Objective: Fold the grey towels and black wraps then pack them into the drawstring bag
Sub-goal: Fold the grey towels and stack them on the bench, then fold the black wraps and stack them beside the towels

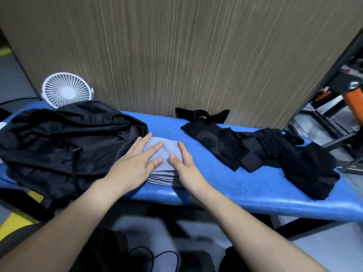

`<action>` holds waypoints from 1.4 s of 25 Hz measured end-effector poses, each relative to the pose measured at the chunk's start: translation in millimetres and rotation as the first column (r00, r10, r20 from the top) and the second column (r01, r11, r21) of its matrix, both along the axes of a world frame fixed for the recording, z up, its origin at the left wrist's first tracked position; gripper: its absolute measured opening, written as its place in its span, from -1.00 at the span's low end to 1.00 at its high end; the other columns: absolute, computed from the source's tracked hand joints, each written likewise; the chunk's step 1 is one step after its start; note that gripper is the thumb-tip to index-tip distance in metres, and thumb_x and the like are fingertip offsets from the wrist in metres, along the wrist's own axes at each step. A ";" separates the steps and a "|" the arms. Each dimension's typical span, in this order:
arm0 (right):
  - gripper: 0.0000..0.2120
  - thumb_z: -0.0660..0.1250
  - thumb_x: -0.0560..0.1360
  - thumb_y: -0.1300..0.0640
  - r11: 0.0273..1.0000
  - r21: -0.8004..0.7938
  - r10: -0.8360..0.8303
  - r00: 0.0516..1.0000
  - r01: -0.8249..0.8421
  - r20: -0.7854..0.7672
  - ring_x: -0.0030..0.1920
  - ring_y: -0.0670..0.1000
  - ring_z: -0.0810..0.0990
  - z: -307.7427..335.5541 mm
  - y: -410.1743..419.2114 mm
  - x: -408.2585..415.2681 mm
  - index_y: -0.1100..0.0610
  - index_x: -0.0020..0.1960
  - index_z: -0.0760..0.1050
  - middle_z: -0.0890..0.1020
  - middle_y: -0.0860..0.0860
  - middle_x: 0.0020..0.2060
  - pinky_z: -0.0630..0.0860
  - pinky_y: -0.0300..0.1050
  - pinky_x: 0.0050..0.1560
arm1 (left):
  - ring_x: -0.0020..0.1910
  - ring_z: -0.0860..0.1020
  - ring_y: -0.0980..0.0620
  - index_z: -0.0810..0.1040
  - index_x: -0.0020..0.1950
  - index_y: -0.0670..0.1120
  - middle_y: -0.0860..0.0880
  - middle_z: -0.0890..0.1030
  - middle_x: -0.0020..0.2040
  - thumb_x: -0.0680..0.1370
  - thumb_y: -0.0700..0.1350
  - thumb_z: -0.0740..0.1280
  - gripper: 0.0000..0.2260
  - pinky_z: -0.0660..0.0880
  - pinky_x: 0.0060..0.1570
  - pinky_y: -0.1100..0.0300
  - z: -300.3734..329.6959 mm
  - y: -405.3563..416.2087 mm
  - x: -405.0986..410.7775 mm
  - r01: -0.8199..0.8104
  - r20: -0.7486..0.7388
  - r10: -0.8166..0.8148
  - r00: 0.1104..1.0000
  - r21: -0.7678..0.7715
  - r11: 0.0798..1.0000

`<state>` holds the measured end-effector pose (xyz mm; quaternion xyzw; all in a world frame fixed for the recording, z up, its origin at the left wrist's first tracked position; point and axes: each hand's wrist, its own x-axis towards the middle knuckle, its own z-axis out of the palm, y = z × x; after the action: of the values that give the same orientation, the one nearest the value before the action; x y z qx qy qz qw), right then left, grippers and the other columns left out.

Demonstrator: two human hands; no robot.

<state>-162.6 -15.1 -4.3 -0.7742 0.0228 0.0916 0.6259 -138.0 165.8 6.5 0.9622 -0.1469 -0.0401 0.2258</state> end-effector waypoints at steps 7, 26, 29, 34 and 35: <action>-0.30 0.23 0.65 0.04 0.972 -0.216 0.102 0.993 -0.087 0.057 0.60 -0.15 -0.11 -5.4 26.6 4.6 0.05 0.64 -0.10 -0.09 -0.08 0.62 -0.08 -0.27 0.48 | 0.58 -0.15 0.20 0.13 0.52 0.36 0.28 -0.14 0.59 0.62 0.24 0.09 -0.54 0.04 0.54 0.07 -0.5 30.8 8.3 -0.004 -0.005 0.004 1.000 -0.006 1.000; -0.39 0.12 0.65 -0.13 0.735 -0.678 0.331 0.869 0.007 0.368 0.60 -0.05 -0.27 -5.0 31.3 16.3 -0.05 0.63 0.02 -0.16 -0.06 0.63 -0.27 0.00 0.56 | 0.59 -0.10 0.18 0.24 0.54 0.22 0.24 0.06 0.59 0.58 0.33 0.01 -0.45 0.03 0.52 0.07 8.7 52.6 9.0 -0.070 0.281 0.043 0.959 0.086 0.994; -0.39 0.08 0.66 -0.16 0.650 -0.759 0.436 0.835 -0.034 0.336 0.60 -0.06 -0.25 -9.9 24.4 22.7 -0.05 0.63 0.00 -0.12 -0.09 0.63 -0.25 0.07 0.58 | 0.58 -0.14 0.22 0.16 0.56 0.25 0.27 0.00 0.58 0.51 0.37 -0.13 -0.38 -0.10 0.54 0.11 7.4 59.1 9.4 -0.041 0.239 0.004 0.971 0.150 0.988; -0.33 0.04 0.64 -0.27 0.603 -0.784 0.481 0.851 -0.147 0.210 0.60 -0.10 -0.25 -16.7 18.0 29.7 -0.07 0.64 -0.08 -0.14 -0.11 0.63 -0.24 0.10 0.58 | 0.56 -0.20 0.23 0.01 0.58 0.29 0.30 -0.13 0.58 0.45 0.44 -0.26 -0.30 -0.22 0.53 0.08 -0.7 67.9 8.8 -0.021 0.181 -0.028 0.983 0.267 0.963; -0.33 0.03 0.63 -0.28 0.595 -0.788 0.485 0.853 -0.160 0.193 0.60 -0.09 -0.24 -17.7 17.2 30.2 -0.08 0.64 -0.09 -0.14 -0.12 0.63 -0.24 0.11 0.58 | 0.56 -0.20 0.22 -0.01 0.58 0.29 0.31 -0.15 0.57 0.44 0.46 -0.29 -0.28 -0.22 0.53 0.07 -2.7 68.9 9.0 -0.020 0.176 -0.031 0.984 0.280 0.960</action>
<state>-132.4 2.1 -22.0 -0.9532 -0.2102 0.0328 0.2149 -129.0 234.7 3.9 0.9837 -0.1622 0.0255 0.0728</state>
